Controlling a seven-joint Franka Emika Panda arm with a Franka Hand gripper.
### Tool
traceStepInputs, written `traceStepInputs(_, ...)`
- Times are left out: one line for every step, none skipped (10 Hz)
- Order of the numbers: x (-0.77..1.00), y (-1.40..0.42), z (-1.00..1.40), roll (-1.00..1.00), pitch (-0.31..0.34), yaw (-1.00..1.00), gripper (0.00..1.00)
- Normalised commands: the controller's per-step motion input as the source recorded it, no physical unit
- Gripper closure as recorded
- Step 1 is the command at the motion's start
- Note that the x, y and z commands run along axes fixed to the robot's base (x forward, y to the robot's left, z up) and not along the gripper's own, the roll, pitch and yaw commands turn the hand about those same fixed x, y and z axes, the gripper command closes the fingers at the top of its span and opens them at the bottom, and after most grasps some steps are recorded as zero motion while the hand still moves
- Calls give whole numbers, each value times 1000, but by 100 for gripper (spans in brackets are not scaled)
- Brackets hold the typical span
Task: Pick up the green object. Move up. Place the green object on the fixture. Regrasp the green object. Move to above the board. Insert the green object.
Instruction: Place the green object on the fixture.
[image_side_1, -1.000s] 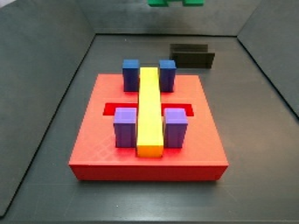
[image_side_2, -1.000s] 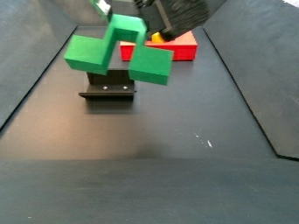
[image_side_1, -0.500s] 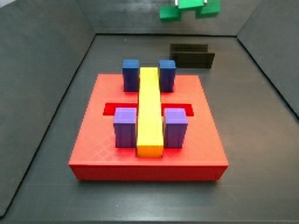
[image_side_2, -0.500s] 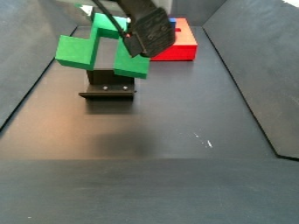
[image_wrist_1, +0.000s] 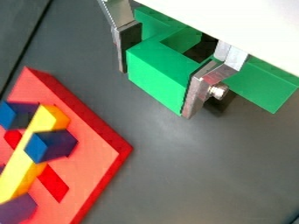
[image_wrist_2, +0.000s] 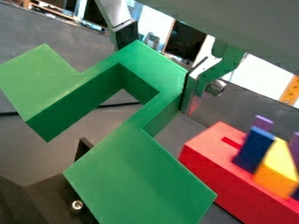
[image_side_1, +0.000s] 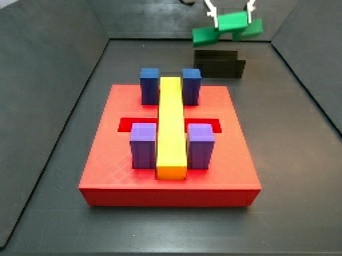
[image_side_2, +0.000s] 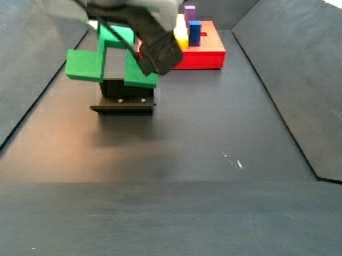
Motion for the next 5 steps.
traceStepInputs(0, -189, -486, 0, 0, 0, 100)
traceStepInputs(3, -140, -474, 0, 0, 0, 100)
traceStepInputs(60, -129, -414, 0, 0, 0, 100)
traceStepInputs(314, -117, -269, 251, 63, 0, 100)
traceStepInputs(443, -49, -206, 474, 169, -34, 100)
